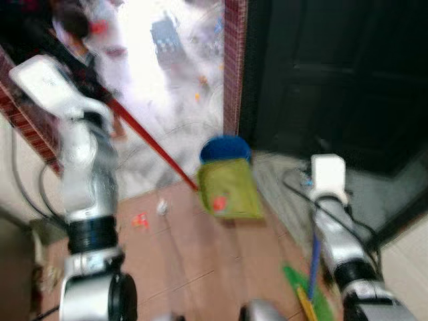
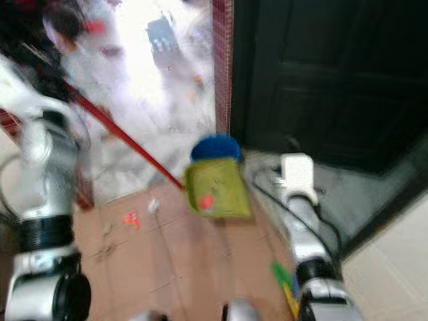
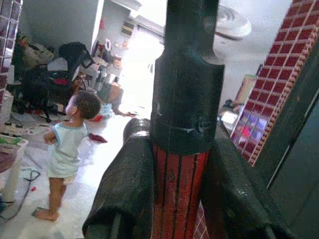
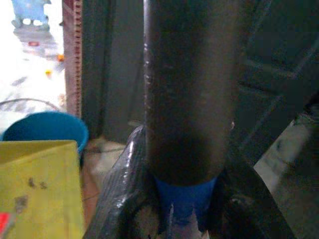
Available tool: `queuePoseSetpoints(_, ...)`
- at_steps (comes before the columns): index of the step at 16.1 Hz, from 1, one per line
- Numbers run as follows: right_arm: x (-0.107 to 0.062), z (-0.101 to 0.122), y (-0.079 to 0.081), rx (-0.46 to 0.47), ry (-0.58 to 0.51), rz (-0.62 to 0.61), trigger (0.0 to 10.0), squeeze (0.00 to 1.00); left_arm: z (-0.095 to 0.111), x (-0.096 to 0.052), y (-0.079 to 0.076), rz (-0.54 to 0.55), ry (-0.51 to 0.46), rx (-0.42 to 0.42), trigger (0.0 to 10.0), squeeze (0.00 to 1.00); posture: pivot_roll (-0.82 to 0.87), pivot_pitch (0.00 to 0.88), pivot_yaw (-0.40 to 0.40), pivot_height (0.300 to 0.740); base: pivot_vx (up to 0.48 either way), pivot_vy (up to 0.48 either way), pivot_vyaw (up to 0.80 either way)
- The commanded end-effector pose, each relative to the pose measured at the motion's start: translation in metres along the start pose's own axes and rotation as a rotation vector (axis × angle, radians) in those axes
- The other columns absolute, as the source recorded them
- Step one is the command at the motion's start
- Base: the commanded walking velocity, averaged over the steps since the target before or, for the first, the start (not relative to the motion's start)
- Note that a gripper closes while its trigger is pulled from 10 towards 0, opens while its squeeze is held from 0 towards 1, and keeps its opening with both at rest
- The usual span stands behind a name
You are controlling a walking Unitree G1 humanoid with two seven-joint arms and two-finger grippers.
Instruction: Sweep floor
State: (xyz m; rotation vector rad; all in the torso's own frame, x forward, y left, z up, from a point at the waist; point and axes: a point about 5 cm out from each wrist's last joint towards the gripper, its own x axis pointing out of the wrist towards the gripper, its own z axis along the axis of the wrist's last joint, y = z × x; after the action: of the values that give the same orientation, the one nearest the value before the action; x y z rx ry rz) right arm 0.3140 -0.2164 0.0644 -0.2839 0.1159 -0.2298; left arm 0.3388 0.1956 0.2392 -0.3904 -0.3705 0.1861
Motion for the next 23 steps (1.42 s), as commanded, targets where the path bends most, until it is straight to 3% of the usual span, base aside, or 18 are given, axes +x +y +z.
queuePoseSetpoints(1,0.003,0.010,0.006,-0.008,-0.044,0.022,10.0,0.00,0.027,0.007,0.000,0.008,-0.115,-0.034,10.0,0.00,-0.10,0.000,0.034,0.740,0.450,0.000,0.00)
queuePoseSetpoints(8,0.002,0.009,0.008,-0.006,-0.040,0.033,10.0,0.00,0.042,0.017,0.020,0.112,-0.181,0.046,10.0,0.00,-0.10,0.000,0.032,0.740,0.453,0.000,0.00)
queuePoseSetpoints(23,-0.001,0.006,0.009,-0.007,-0.036,0.041,10.0,0.00,0.050,0.019,0.017,0.091,-0.242,0.143,10.0,0.00,-0.10,0.000,0.036,0.740,0.465,0.000,0.00)
